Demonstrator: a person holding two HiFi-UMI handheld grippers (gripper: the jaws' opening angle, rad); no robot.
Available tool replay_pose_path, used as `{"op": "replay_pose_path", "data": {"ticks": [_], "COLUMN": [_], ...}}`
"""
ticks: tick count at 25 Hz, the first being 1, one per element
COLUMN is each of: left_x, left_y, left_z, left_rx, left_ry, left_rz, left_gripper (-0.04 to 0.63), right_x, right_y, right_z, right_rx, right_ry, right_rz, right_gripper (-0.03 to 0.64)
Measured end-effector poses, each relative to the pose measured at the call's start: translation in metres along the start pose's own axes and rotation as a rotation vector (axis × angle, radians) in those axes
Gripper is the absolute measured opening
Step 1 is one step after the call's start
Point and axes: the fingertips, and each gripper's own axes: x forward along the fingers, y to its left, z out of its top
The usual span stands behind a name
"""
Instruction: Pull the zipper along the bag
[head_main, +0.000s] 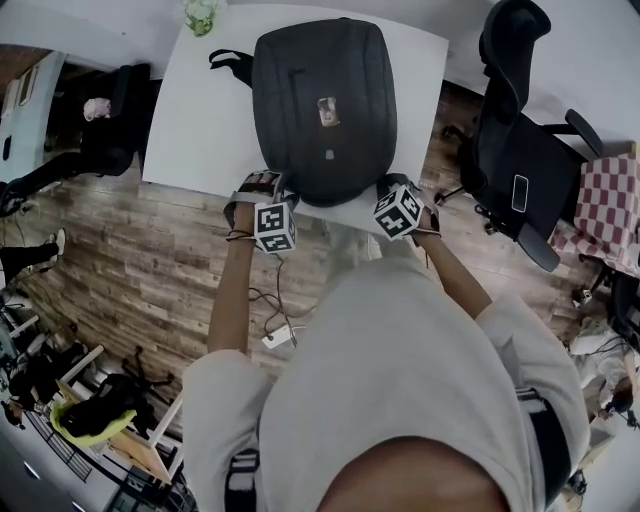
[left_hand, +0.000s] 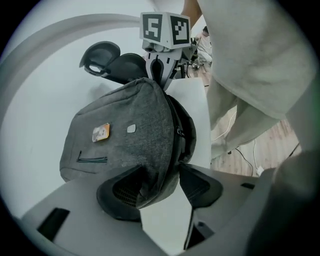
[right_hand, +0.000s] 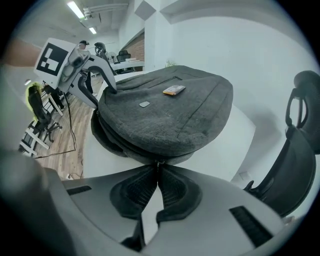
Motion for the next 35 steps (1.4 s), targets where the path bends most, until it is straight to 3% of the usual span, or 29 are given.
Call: {"op": "replay_pose_path", "data": {"ticks": [8, 21, 25, 35], "left_x": [0.020, 0.046, 0.047, 0.050], "left_y": [0.009, 0.029, 0.030, 0.030], "left_z": [0.060, 0.125, 0.128, 0.126], "left_rx": [-0.073, -0.189, -0.234, -0.262], "left_ry": [-0.097, -0.151, -0.162, -0.164], "left_rz": [0.005, -0.010, -0.047, -0.066], "left_gripper": [0.245, 0.241, 0.241, 0.239], "right_x": [-0.003, 0.005, 0.004, -0.012], "right_y": [-0.075, -0.161, -0.163, -0.128], "right_z": [-0.019, -0.031, -0.033, -0.030], "right_rx": [0.048, 0.051, 0.034, 0.035], "right_ry": [0.040, 0.103, 0.110, 0.095], "right_rz": [-0.120, -0.272, -0.289, -0.261], "right_gripper": [0.018, 0.018, 0.018, 0.018]}}
